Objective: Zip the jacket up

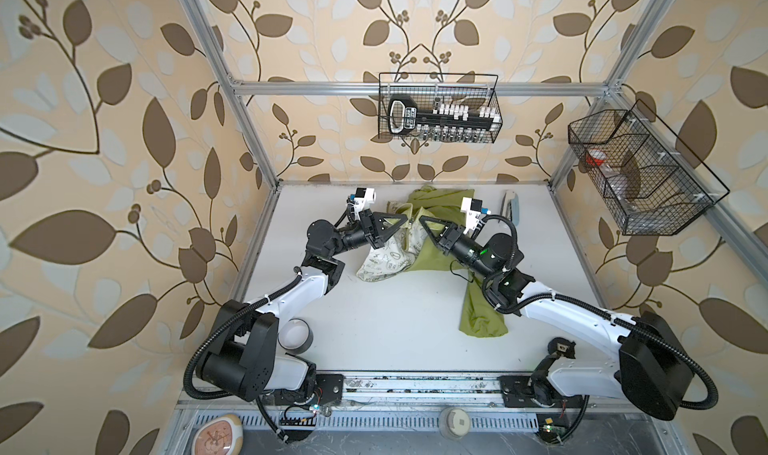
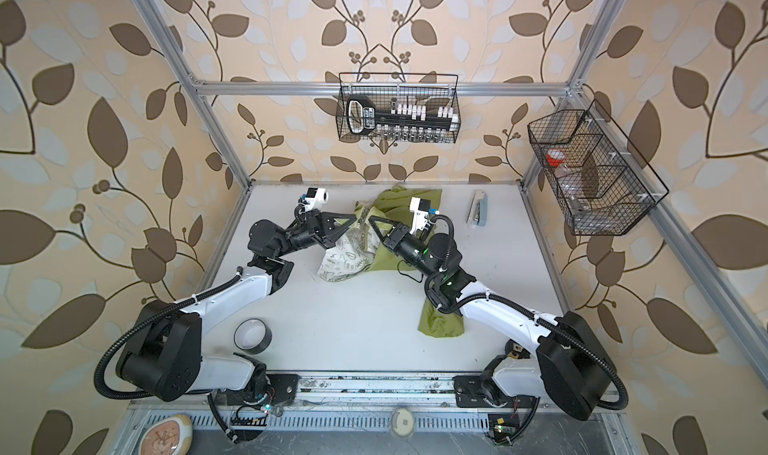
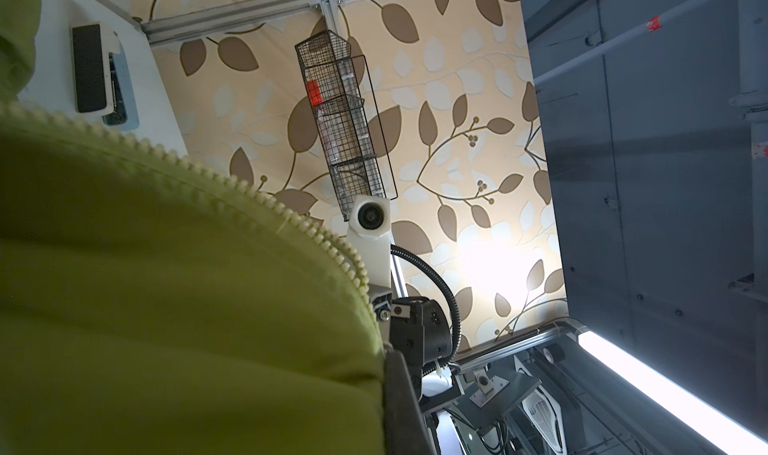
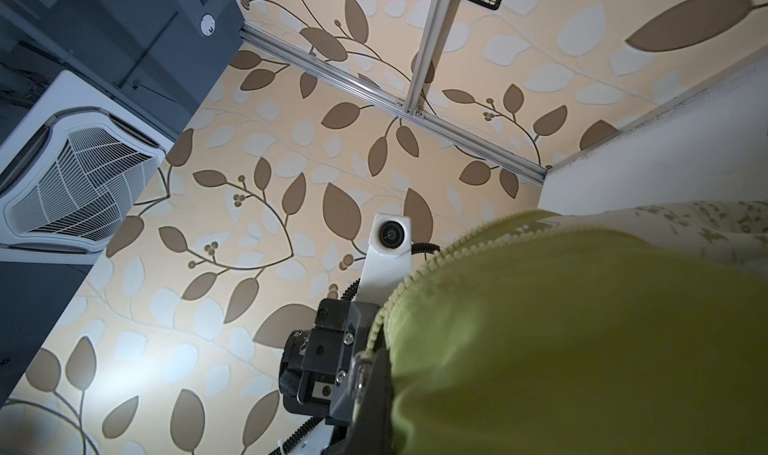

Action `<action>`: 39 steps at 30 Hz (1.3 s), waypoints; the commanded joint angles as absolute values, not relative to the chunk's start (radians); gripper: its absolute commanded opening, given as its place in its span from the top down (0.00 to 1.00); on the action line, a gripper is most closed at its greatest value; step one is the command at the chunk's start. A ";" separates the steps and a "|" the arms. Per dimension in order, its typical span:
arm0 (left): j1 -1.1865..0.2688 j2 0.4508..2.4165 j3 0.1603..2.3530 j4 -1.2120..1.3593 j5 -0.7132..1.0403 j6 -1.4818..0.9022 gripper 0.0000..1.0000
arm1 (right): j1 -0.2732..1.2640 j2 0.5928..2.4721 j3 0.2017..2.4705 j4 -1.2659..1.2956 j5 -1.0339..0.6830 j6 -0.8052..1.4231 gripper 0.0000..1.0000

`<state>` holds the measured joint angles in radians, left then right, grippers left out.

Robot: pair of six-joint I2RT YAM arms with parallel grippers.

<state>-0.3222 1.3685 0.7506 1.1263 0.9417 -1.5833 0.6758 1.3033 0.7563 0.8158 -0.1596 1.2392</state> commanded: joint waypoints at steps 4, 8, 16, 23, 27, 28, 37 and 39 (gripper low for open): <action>-0.333 1.338 0.807 1.194 0.989 -1.586 1.00 | 0.672 1.291 0.738 0.935 -0.153 1.287 1.00; -0.333 1.333 0.808 1.183 0.988 -1.576 1.00 | 0.672 1.295 0.737 0.949 -0.158 1.298 1.00; -0.335 1.326 0.801 1.183 0.986 -1.569 1.00 | 0.674 1.304 0.743 0.939 -0.153 1.308 1.00; -0.334 1.319 0.796 1.186 0.983 -1.569 1.00 | 0.681 1.312 0.744 0.930 -0.144 1.310 1.00; -0.334 1.314 0.794 1.187 0.982 -1.568 1.00 | 0.683 1.326 0.758 0.921 -0.152 1.312 1.00; -0.335 1.313 0.793 1.187 0.982 -1.568 1.00 | 0.683 1.329 0.763 0.922 -0.154 1.312 1.00; -0.337 1.313 0.784 1.189 0.981 -1.564 1.00 | 0.692 1.330 0.775 0.926 -0.151 1.309 1.00; -0.337 1.313 0.783 1.190 0.981 -1.564 1.00 | 0.694 1.326 0.772 0.929 -0.146 1.309 1.00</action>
